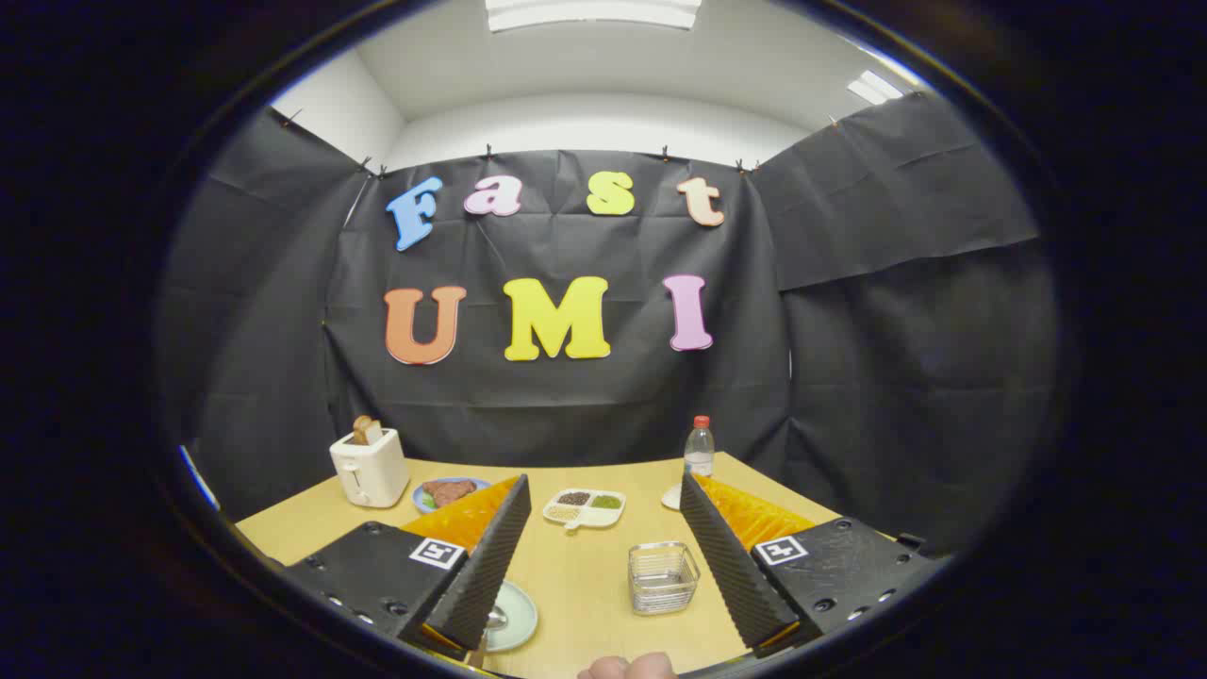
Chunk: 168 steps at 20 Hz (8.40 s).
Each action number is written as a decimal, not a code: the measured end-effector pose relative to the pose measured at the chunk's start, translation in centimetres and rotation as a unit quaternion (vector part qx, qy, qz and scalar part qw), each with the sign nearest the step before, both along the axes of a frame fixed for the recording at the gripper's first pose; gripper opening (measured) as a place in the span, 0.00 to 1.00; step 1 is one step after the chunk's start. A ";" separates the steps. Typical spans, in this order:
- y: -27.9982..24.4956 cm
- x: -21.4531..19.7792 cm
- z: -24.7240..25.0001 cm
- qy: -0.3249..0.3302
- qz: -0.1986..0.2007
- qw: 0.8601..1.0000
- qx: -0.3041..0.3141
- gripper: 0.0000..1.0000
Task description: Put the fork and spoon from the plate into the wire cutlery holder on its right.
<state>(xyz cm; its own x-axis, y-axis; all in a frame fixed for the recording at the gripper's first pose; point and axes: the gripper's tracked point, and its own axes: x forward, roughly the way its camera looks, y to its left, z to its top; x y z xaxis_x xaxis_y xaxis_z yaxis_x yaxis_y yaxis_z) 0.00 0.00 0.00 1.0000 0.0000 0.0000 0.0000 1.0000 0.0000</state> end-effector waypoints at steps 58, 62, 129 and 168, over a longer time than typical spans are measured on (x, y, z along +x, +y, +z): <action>12.8 -2.1 -23.3 0.481 0.115 0.868 -0.050 0.89; 12.9 -2.3 -24.5 0.502 0.109 0.857 -0.043 0.74; -4.6 7.0 -8.7 0.531 -0.006 0.845 0.053 0.81; 20.2 -3.2 -23.8 0.578 0.074 0.813 0.008 0.94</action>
